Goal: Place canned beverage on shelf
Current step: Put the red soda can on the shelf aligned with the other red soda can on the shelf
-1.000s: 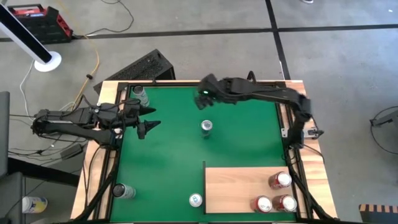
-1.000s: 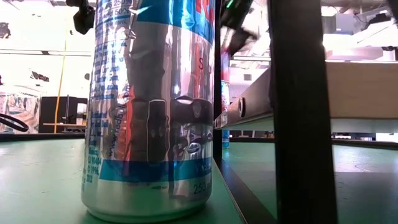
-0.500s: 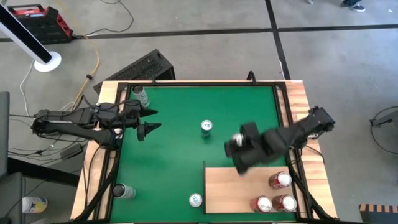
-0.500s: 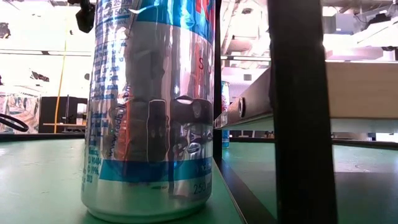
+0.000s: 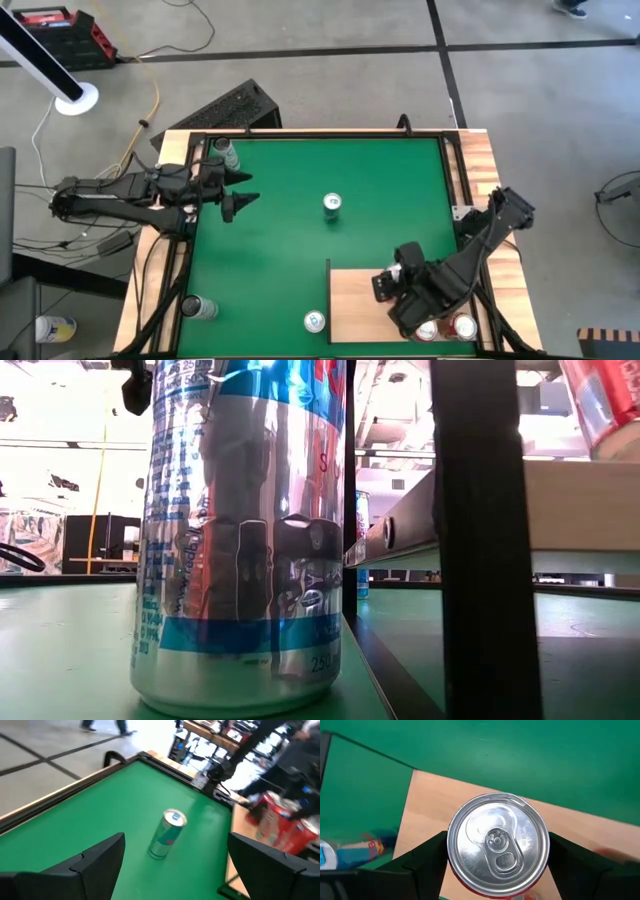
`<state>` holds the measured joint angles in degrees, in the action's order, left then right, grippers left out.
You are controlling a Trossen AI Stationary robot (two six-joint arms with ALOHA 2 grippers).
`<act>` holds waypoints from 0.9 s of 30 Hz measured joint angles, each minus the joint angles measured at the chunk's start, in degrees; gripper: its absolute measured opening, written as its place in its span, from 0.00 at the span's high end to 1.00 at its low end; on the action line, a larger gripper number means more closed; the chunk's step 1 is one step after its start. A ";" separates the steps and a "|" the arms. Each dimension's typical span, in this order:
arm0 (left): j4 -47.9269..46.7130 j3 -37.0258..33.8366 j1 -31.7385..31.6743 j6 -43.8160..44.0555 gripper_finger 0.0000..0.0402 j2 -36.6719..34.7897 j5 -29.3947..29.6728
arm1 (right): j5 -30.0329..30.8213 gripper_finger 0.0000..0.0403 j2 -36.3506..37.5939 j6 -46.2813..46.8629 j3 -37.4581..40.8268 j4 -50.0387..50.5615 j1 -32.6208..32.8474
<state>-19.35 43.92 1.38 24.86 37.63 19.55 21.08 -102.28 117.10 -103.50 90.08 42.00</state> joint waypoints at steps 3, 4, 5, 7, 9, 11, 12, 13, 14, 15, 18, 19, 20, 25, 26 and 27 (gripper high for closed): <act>0.00 0.00 -0.56 2.04 0.17 0.00 2.05 | 0.29 0.22 0.36 -0.40 1.94 -0.43 1.19; 0.00 0.00 -0.67 2.48 0.17 0.00 2.52 | 0.05 0.22 0.62 -0.73 3.13 -0.29 1.65; 0.00 0.00 -0.83 2.91 0.17 0.00 2.82 | 0.00 0.22 0.73 -0.81 4.43 -0.04 2.18; 0.00 0.00 -1.00 4.13 0.17 0.00 3.16 | 0.02 0.22 0.78 -0.07 7.39 0.16 3.53; 0.00 0.00 -1.00 5.68 0.17 0.00 3.57 | -0.06 0.22 1.34 1.39 10.62 -0.25 4.77; 0.01 0.00 -1.00 7.35 0.17 0.00 3.74 | -0.18 0.22 2.44 2.86 13.06 -0.14 5.70; 0.12 0.00 -1.00 7.93 0.17 0.00 3.74 | -0.11 0.22 3.00 3.49 13.99 0.14 6.17; 0.28 0.00 -1.00 8.31 0.17 0.00 3.75 | 0.15 0.22 3.58 4.15 14.83 0.14 6.67; 0.53 0.00 -1.00 8.61 0.17 0.00 3.76 | 0.61 0.22 4.02 4.69 15.55 0.03 7.12; 0.86 0.00 -1.00 8.83 0.17 0.00 3.76 | 1.15 0.22 4.36 5.20 16.11 -0.09 7.43; 1.05 0.00 -1.00 9.38 0.17 -0.01 4.50 | 1.72 0.22 4.80 5.68 16.98 -0.06 7.91; 1.07 0.00 -1.00 9.61 0.17 0.00 4.94 | 1.94 0.22 4.83 5.73 17.02 -0.05 7.93; 1.07 0.00 -1.00 9.87 0.17 0.00 5.08 | 2.38 0.21 4.83 5.73 17.02 -0.12 7.85; 1.07 0.00 -1.00 10.19 0.17 0.00 5.31 | 2.78 0.13 4.81 5.73 17.02 -0.17 7.73; 1.06 0.00 -1.00 10.19 0.17 -0.01 5.31 | 2.78 0.11 4.79 5.67 17.02 -0.23 7.74; 1.05 0.00 -1.00 10.19 0.17 -0.01 5.31 | 2.79 0.10 4.79 5.64 17.02 -0.24 7.73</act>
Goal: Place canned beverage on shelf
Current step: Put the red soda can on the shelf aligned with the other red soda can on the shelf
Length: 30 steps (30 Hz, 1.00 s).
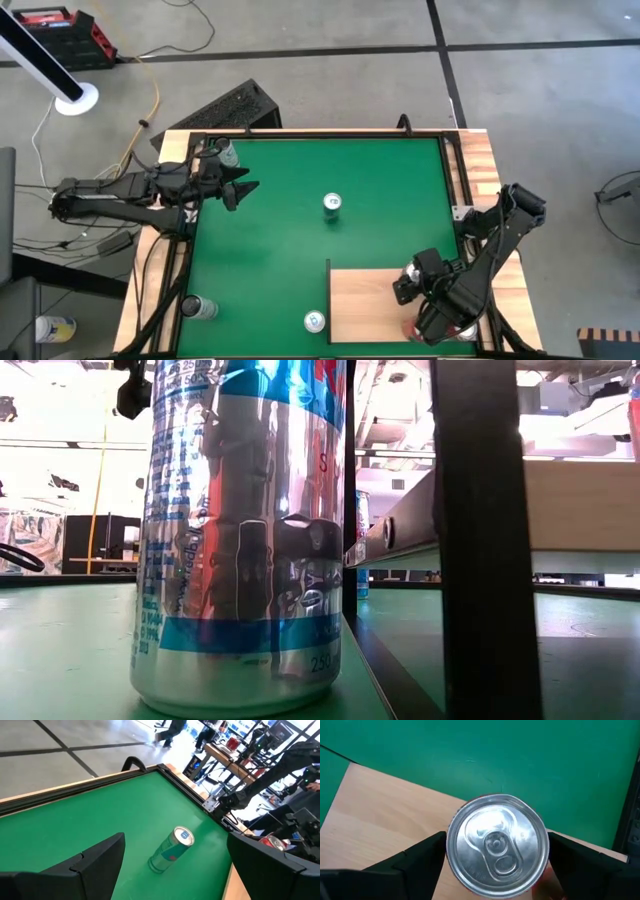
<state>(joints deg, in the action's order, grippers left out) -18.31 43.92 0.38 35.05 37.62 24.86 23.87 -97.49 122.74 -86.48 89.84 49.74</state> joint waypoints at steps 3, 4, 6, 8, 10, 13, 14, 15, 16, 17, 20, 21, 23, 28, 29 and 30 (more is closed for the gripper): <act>-0.02 0.00 0.00 0.00 0.17 0.01 0.00 | -0.01 0.08 0.00 -0.29 -0.01 0.08 0.00; -0.02 0.00 0.00 0.00 0.17 0.01 0.00 | -0.07 0.08 0.00 -0.97 -0.02 -0.27 0.00; -0.20 0.00 0.00 -0.02 0.17 0.01 0.00 | -0.67 0.08 0.00 -2.17 -0.02 -0.63 0.01; -0.22 0.00 0.00 -0.51 0.17 0.01 0.00 | -1.06 0.08 -0.02 -2.40 -0.33 -0.66 0.02; -0.22 0.00 0.00 -1.06 0.17 0.00 -0.01 | -1.06 0.08 -0.08 -2.41 -1.43 0.04 -0.01; -0.24 0.00 0.00 -1.73 0.17 0.01 -0.13 | -1.12 0.08 0.16 -3.14 -3.40 0.18 -0.60; -0.24 0.00 0.00 -2.04 0.17 0.01 -0.14 | -1.27 0.08 0.47 -3.82 -3.94 0.11 -0.73; -0.24 0.00 0.00 -2.42 0.17 0.00 -0.15 | -1.48 0.08 0.82 -4.72 -4.67 0.16 -0.81; -0.22 0.02 0.00 -2.70 0.17 -0.02 -0.15 | -1.48 0.08 1.23 -5.59 -5.58 0.18 -1.13; -0.24 0.02 0.00 -2.92 0.17 0.00 -0.15 | -1.48 0.08 1.70 -6.66 -6.46 0.14 -1.41; -0.26 0.02 0.00 -3.67 0.17 0.01 -0.17 | -1.46 0.08 3.36 -10.04 -8.54 0.14 -2.25; -0.26 0.02 0.00 -3.95 0.17 0.01 -0.17 | -1.39 0.08 4.00 -11.47 -9.24 0.13 -2.69; -0.28 0.02 0.00 -3.97 0.17 0.01 -0.20 | -0.89 0.08 5.46 -15.27 -10.15 0.09 -3.58; -0.33 0.02 0.00 -5.32 0.17 0.01 -0.22 | 0.99 0.09 8.50 -28.35 -9.77 0.21 -7.98; -0.33 0.02 0.00 -5.33 0.17 0.01 -0.24 | 0.92 0.10 8.86 -31.29 -9.77 0.20 -9.47; -0.33 0.02 0.00 -5.33 0.17 0.01 -0.24 | 0.53 0.12 9.25 -34.22 -9.77 0.14 -10.90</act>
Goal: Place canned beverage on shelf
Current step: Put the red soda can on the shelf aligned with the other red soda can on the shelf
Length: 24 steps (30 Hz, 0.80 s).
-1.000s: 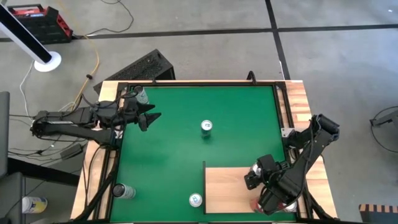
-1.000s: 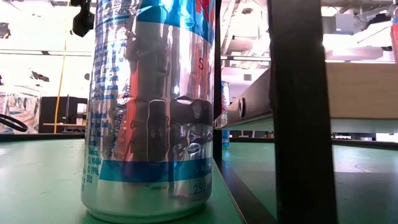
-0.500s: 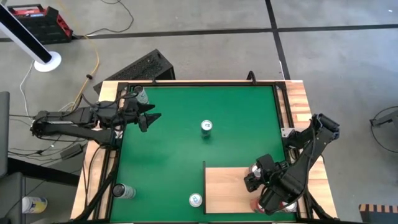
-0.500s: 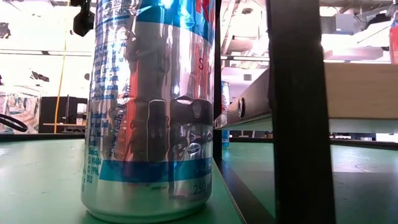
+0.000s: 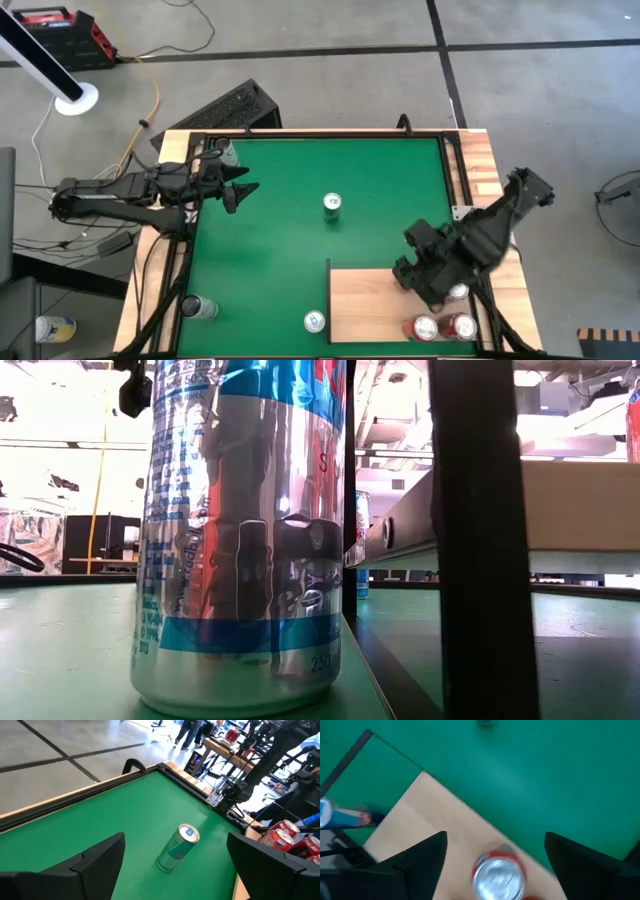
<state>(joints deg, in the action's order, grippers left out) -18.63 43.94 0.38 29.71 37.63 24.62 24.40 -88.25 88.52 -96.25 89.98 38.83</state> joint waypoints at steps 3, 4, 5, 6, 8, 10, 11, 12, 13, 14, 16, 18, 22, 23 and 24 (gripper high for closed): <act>0.00 0.00 0.00 0.07 0.17 -0.01 0.00 | -2.94 0.23 0.41 -9.71 0.00 0.06 -4.72; 0.00 0.00 0.00 0.07 0.17 0.00 -0.01 | -4.33 0.27 0.26 -13.17 0.00 0.06 -6.42; 0.00 0.00 0.00 0.09 0.17 0.00 -0.02 | -5.86 0.33 0.11 -16.72 0.03 0.06 -8.17; 0.01 0.01 0.00 0.11 0.17 0.00 -0.04 | -7.78 0.38 0.02 -20.37 0.07 -0.03 -9.88; 0.00 0.02 0.00 0.48 0.17 0.00 -0.08 | -11.89 0.51 -0.23 -26.75 0.09 0.02 -13.70; 0.02 0.02 0.00 0.85 0.17 0.00 -0.09 | -14.55 0.67 -0.91 -32.96 0.07 0.09 -17.21; 0.00 0.02 0.00 1.00 0.17 0.00 -0.09 | -15.55 0.74 -1.09 -35.98 0.25 0.00 -18.55; 0.00 0.02 0.00 1.17 0.17 -0.01 -0.09 | -16.60 0.83 -1.16 -38.72 0.68 -0.44 -19.80; -0.06 0.02 0.00 1.28 0.17 -0.02 -0.11 | -17.16 0.90 -1.14 -41.02 1.21 -0.72 -20.97; -0.25 0.02 0.00 1.38 0.17 -0.02 -0.18 | -17.86 0.95 -1.05 -43.25 1.69 -0.51 -21.94; -1.02 0.02 0.00 1.58 0.17 -0.02 -0.24 | -19.67 0.95 -0.82 -47.05 3.28 0.02 -23.26; -1.92 0.02 0.00 2.30 0.17 -0.02 -0.25 | -21.62 0.94 -0.34 -50.83 6.05 -0.17 -24.02; -2.30 0.02 0.00 2.61 0.17 -0.02 -0.26 | -23.78 0.95 2.50 -59.49 14.02 -4.86 -24.44; -2.28 0.02 0.00 2.67 0.17 -0.02 -0.25 | -24.66 0.96 3.28 -61.15 16.04 -6.97 -24.42; -2.25 0.02 0.00 2.67 0.17 -0.02 -0.15 | -25.11 0.96 3.94 -62.22 18.14 -9.17 -24.44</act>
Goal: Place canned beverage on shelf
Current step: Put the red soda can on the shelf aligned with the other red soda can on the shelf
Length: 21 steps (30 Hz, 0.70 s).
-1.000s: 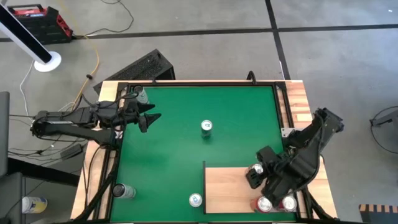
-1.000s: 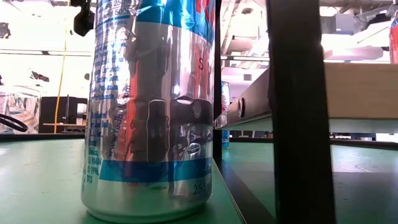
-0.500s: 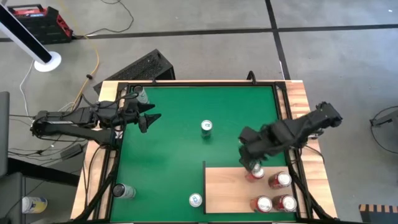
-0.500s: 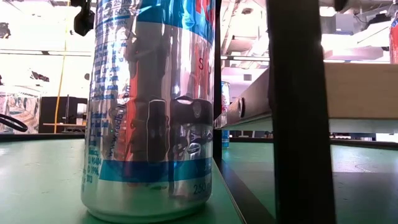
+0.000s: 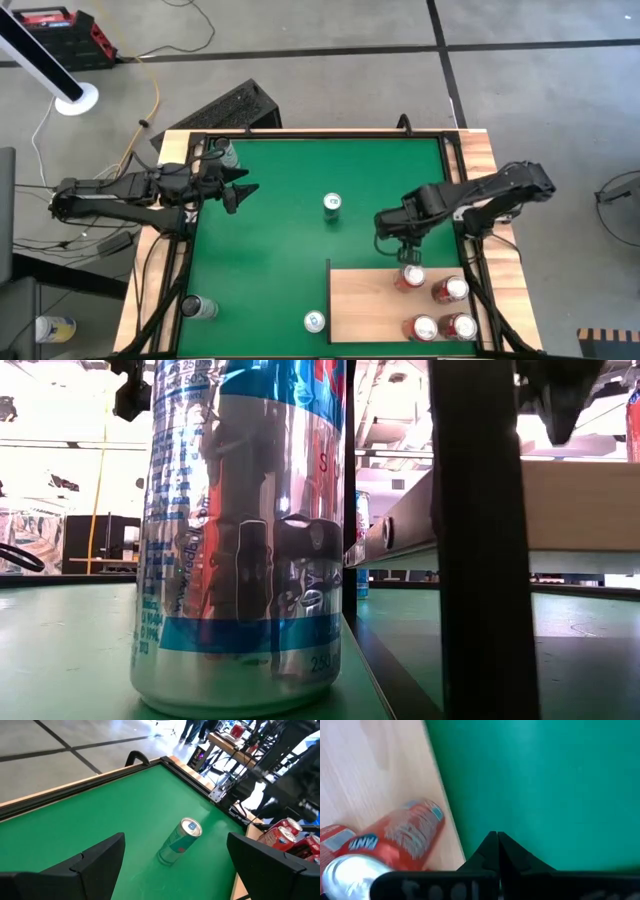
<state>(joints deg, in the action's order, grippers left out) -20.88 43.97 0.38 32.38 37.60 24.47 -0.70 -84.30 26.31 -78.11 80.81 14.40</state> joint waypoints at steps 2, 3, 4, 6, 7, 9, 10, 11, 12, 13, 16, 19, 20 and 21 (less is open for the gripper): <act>0.00 0.00 0.00 0.06 0.17 0.00 0.05 | -1.68 0.96 1.18 -1.29 3.43 -3.44 -0.18; 0.01 0.00 0.00 0.27 0.17 0.00 0.05 | -2.70 0.95 1.85 -1.48 4.83 -5.02 -0.24; -0.03 0.00 0.00 0.35 0.17 0.00 0.06 | -3.69 0.95 2.46 -1.57 5.96 -6.48 -0.24; 0.00 0.00 0.00 0.38 0.17 0.01 0.08 | -5.80 0.95 3.50 -2.24 7.85 -8.89 0.15; 0.00 0.00 0.00 0.43 0.17 0.00 0.12 | -6.37 0.95 3.74 -2.40 8.64 -9.83 0.58; 0.00 0.00 0.00 0.44 0.17 0.00 0.23 | -6.79 0.95 3.73 -2.42 9.48 -10.05 1.43; 0.00 0.00 0.00 0.50 0.17 0.00 0.23 | -6.97 0.95 3.68 -2.42 9.76 -10.13 1.91; 0.02 0.00 0.00 0.78 0.17 0.00 0.22 | -7.17 0.95 3.68 -2.42 9.96 -10.19 2.40; 0.00 0.00 0.00 0.99 0.17 0.00 0.24 | -7.17 0.95 3.68 -2.40 10.12 -10.22 3.01; 0.00 0.00 0.00 1.13 0.17 0.00 0.23 | -7.26 0.95 3.68 -2.38 10.31 -10.23 3.60; 0.00 0.00 0.00 1.14 0.17 0.00 0.22 | -10.07 0.95 3.68 -1.00 11.22 -12.20 5.28; 0.00 0.00 0.00 1.14 0.17 0.00 0.22 | -10.54 0.95 3.68 0.98 11.78 -13.15 7.04; 0.00 0.00 0.00 1.13 0.17 0.00 0.22 | -10.50 0.95 3.68 1.57 11.79 -13.19 7.68; 0.00 0.00 0.00 1.13 0.17 0.00 0.22 | -10.45 0.95 3.68 2.13 11.80 -13.34 8.14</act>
<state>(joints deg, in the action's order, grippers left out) -20.88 43.97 0.38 33.51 37.60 24.69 -11.16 -80.62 28.44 -66.30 67.46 22.54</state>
